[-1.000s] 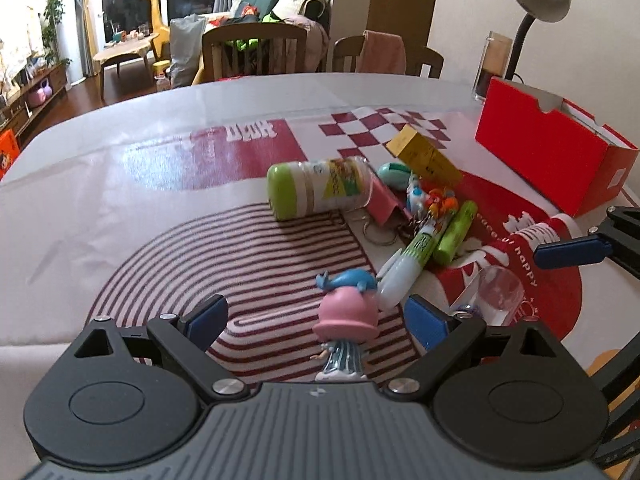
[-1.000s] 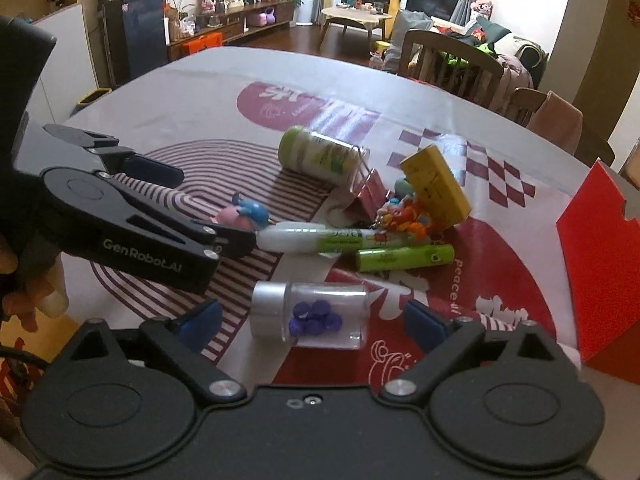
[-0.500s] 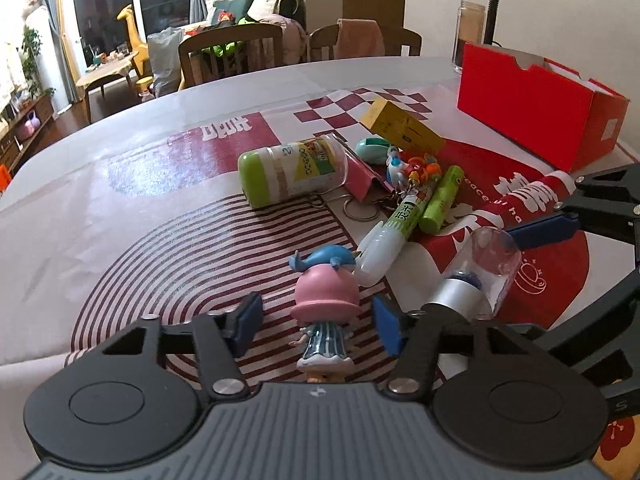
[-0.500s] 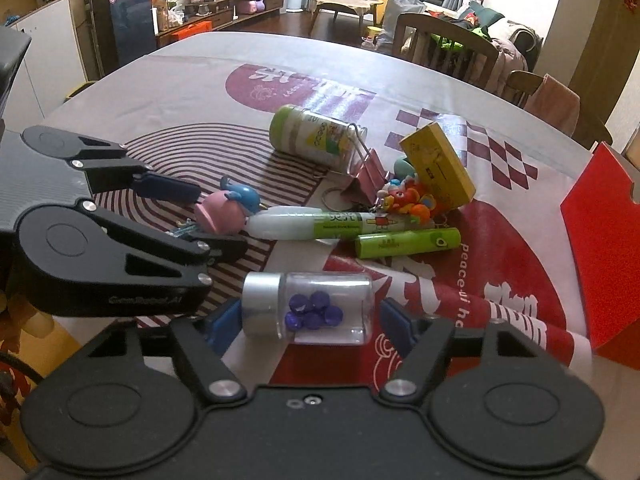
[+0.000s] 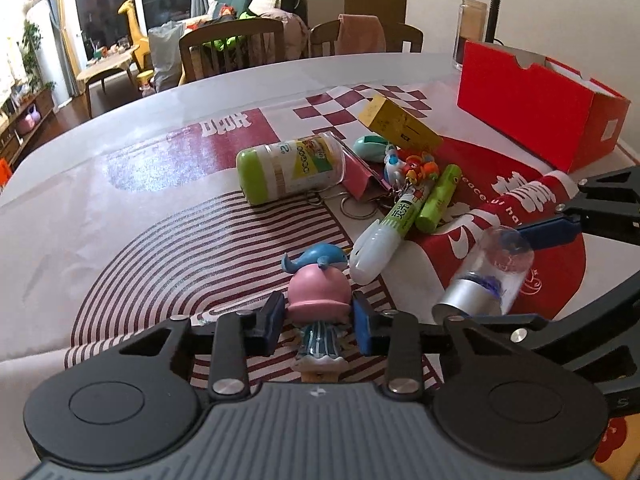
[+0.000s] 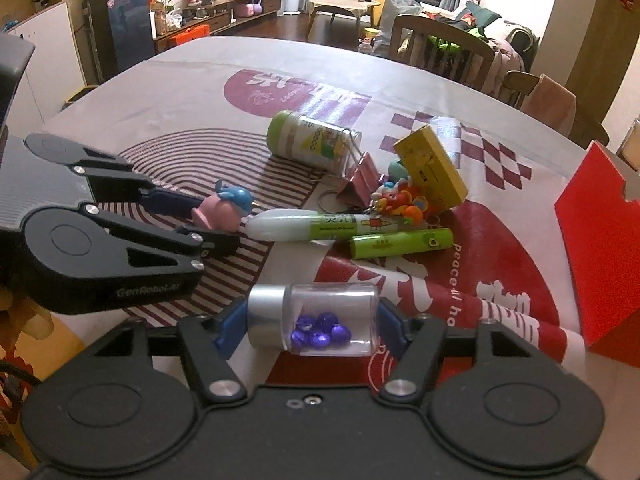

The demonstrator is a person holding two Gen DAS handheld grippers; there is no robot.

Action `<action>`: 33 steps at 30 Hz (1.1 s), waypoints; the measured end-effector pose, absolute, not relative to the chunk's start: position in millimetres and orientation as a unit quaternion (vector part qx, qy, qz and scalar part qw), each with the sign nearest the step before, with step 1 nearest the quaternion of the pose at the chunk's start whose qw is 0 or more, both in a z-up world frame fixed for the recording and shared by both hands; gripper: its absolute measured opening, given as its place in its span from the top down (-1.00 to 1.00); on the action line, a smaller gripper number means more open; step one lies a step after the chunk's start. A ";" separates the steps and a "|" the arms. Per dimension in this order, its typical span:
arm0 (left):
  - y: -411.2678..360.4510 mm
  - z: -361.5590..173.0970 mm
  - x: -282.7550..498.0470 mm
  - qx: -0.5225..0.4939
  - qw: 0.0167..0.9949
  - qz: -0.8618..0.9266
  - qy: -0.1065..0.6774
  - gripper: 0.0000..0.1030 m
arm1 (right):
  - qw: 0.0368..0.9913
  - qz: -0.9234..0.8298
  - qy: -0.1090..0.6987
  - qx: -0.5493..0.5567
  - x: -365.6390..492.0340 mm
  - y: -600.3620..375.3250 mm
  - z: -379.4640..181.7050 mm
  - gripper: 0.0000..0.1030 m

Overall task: Organize rigid objects
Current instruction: 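Grasp the pink doll figure with the left gripper while the right grasps the bead vial, then carry the pink doll and purple bead vial into the red shoebox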

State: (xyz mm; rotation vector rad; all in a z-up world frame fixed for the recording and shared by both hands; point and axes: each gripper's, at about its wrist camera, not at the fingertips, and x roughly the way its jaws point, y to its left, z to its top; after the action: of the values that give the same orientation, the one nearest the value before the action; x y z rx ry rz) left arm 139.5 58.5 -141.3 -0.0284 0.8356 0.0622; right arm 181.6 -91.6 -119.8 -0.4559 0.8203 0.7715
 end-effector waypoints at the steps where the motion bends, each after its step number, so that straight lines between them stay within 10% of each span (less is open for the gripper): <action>1: 58.9 -140.3 138.7 -0.017 0.914 0.031 0.405 0.33 | 0.822 0.362 0.385 -0.212 181.9 -92.9 -117.5 -0.29; 33: 31.4 -41.1 147.6 -0.085 0.926 0.033 0.367 0.34 | 0.856 0.310 0.368 -0.186 219.1 -189.1 -5.3 -0.29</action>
State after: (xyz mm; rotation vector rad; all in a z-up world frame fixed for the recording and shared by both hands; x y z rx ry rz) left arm 147.6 31.4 -41.1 -0.1749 0.7528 0.0686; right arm 219.1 -189.1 -5.3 -0.3914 0.7738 0.6517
